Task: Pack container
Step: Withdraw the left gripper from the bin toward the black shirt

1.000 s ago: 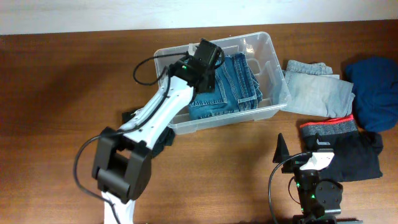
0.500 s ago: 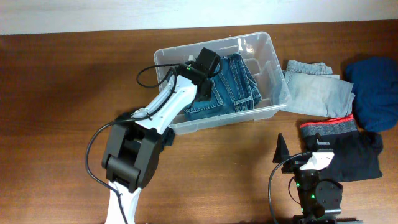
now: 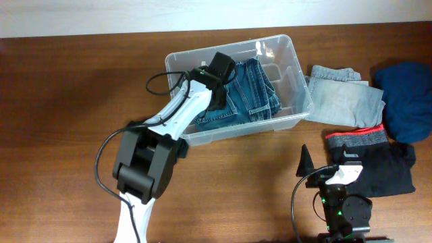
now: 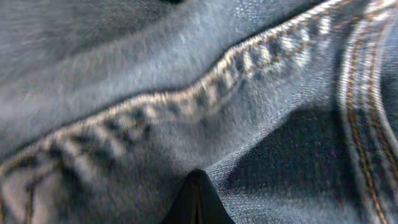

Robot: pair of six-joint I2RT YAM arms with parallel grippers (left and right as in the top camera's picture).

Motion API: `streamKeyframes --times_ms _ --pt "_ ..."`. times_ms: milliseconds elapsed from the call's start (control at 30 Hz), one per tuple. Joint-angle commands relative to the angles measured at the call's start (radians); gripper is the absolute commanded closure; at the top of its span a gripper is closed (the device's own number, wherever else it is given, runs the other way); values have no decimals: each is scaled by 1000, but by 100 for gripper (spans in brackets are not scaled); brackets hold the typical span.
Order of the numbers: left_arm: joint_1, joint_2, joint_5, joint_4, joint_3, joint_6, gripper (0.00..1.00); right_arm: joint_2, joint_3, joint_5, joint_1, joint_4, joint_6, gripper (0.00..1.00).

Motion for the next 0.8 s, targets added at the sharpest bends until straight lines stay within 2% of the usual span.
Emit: streamKeyframes --times_ms 0,167,400,467,567,700,767 --pt "25 77 -19 -14 -15 20 99 -8 -5 -1 -4 -7 -7 2" --pt "18 63 -18 -49 50 54 100 -8 -5 -1 -4 -7 -7 2" --pt "0 -45 -19 -123 278 57 99 -8 -5 -1 -4 -7 -7 2" --pt "14 -117 -19 -163 359 41 98 -8 -5 -1 -4 -7 -7 2" --pt "50 -197 -19 -211 386 -19 98 -8 -5 -1 -4 -7 -7 2" --pt "116 -276 -18 -337 386 -71 98 -8 -5 -1 -4 -6 -7 2" --pt "174 -308 -18 -472 386 -71 99 -8 -5 -1 -4 -7 -7 2"
